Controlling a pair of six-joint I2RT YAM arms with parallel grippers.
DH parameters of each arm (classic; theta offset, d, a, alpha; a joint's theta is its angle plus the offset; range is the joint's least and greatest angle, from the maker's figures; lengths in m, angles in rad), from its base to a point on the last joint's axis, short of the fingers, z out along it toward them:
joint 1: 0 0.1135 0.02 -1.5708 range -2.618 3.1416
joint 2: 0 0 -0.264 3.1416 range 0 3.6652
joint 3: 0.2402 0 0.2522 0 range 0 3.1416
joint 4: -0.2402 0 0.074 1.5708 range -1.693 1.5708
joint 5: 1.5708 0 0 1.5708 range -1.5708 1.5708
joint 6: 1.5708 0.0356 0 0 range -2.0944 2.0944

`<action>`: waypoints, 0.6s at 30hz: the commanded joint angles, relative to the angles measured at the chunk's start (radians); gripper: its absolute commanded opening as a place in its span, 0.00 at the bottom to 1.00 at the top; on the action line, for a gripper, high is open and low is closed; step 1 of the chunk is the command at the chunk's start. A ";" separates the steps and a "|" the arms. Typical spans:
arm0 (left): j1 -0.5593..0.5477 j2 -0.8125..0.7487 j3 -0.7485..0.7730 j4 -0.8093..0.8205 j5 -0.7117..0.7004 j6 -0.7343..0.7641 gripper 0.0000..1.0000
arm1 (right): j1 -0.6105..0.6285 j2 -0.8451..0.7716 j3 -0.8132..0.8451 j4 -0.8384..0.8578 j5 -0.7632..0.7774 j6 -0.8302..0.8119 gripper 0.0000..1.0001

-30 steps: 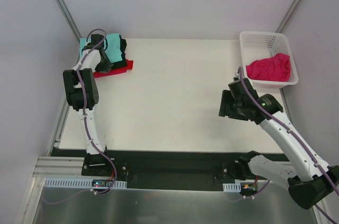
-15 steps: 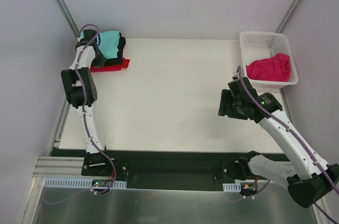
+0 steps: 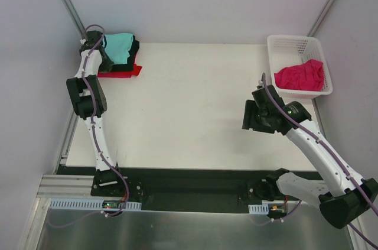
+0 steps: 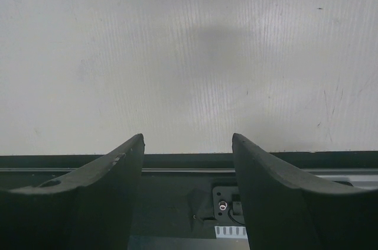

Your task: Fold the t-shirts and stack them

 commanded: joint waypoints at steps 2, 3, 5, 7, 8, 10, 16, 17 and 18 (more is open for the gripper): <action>0.011 -0.018 0.052 0.002 0.024 0.012 0.00 | -0.005 0.003 0.035 0.001 -0.015 -0.004 0.64; 0.011 -0.029 0.044 0.001 0.030 -0.014 0.00 | -0.004 0.006 0.035 0.003 -0.018 -0.005 0.64; 0.011 -0.078 0.012 0.004 0.067 -0.053 0.00 | -0.005 0.016 0.037 0.012 -0.029 -0.005 0.64; 0.003 -0.139 -0.005 0.004 0.093 -0.070 0.02 | -0.004 0.022 0.037 0.017 -0.033 0.002 0.64; -0.003 -0.164 -0.028 0.004 0.104 -0.080 0.02 | -0.005 0.023 0.037 0.024 -0.035 0.006 0.64; -0.030 -0.249 -0.084 0.002 0.124 -0.087 0.04 | -0.004 0.026 0.037 0.034 -0.042 0.015 0.64; -0.208 -0.515 -0.280 0.004 0.069 -0.079 0.24 | -0.005 0.074 0.058 0.069 0.009 -0.003 0.66; -0.243 -0.547 -0.311 0.004 0.061 -0.077 0.32 | -0.005 0.097 0.067 0.064 0.020 -0.013 0.66; -0.271 -0.579 -0.342 0.002 0.047 -0.073 0.42 | -0.005 0.105 0.081 0.064 0.036 -0.019 0.67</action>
